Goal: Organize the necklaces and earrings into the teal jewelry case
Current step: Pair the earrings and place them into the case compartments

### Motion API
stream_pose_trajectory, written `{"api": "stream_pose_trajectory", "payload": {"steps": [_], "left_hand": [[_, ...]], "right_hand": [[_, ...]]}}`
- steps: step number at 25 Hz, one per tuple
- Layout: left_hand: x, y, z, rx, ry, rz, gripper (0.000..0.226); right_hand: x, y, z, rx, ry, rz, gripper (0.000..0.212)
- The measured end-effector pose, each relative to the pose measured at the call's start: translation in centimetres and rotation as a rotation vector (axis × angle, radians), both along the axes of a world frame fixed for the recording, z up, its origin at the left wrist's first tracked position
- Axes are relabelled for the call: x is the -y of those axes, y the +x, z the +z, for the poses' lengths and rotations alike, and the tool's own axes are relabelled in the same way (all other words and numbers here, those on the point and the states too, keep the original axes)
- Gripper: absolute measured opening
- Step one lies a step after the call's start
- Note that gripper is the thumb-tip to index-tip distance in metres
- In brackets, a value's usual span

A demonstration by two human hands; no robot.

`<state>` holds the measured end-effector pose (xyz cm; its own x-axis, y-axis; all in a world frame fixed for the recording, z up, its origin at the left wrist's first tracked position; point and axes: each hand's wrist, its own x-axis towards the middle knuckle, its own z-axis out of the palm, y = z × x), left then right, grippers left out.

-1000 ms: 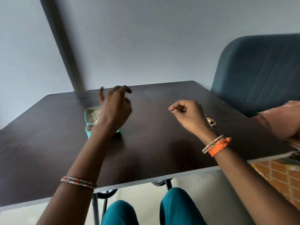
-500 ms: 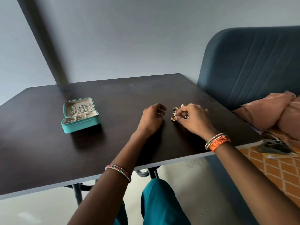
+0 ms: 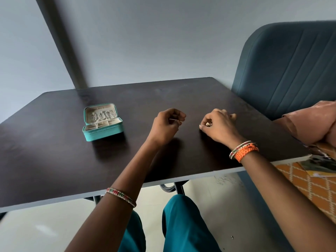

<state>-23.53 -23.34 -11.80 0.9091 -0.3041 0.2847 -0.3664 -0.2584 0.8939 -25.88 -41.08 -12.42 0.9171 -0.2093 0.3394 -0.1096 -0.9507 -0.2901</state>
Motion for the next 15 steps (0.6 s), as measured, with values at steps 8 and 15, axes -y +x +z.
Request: {"api": "stream_pose_trajectory", "payload": {"steps": [8,15], "left_hand": [[-3.5,-3.7,2.5,-0.21,-0.446,-0.121,0.009],[-6.9,-4.8,3.3,-0.383,-0.74,0.005,0.01]], "right_hand": [[-5.3,-2.9,6.0,-0.046,0.714,0.564,0.014],[-9.0,-1.5,5.1,-0.164,1.028,0.659,0.011]]}}
